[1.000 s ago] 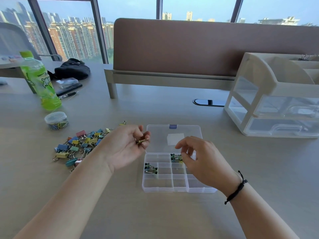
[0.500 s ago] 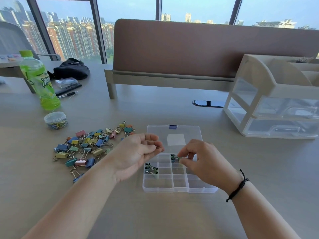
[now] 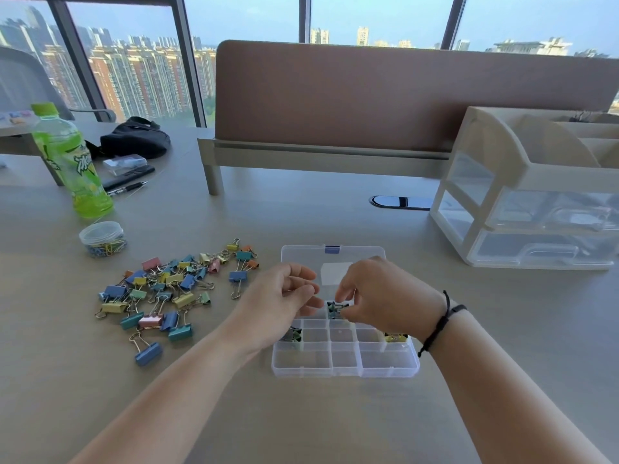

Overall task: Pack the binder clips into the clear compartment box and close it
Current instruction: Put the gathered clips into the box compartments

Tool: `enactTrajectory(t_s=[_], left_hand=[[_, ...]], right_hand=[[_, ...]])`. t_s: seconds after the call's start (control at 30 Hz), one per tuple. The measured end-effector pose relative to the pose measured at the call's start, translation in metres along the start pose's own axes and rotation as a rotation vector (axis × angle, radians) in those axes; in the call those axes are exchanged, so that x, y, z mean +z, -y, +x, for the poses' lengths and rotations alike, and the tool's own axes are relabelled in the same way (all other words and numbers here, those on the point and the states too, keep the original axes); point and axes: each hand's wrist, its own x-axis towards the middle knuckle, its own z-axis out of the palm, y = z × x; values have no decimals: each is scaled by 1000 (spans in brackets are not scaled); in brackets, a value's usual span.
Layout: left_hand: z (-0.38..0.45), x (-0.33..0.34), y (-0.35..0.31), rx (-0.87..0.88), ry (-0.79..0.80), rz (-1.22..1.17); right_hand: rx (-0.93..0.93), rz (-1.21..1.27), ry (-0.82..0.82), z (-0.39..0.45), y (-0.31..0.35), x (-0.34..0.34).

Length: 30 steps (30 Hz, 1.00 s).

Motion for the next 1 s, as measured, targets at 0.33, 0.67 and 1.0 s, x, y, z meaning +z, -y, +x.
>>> enactTrajectory(t_s=[0.33, 0.67, 1.0], left_hand=[[2, 0, 2, 13, 19, 12], [-2, 2, -1, 84, 3, -26], [-4, 2, -4, 155, 38, -122]], right_hand=[[-102, -155, 80, 17, 11, -12], [-31, 152, 54, 19, -3, -7], [-16, 223, 38, 13, -4, -4]])
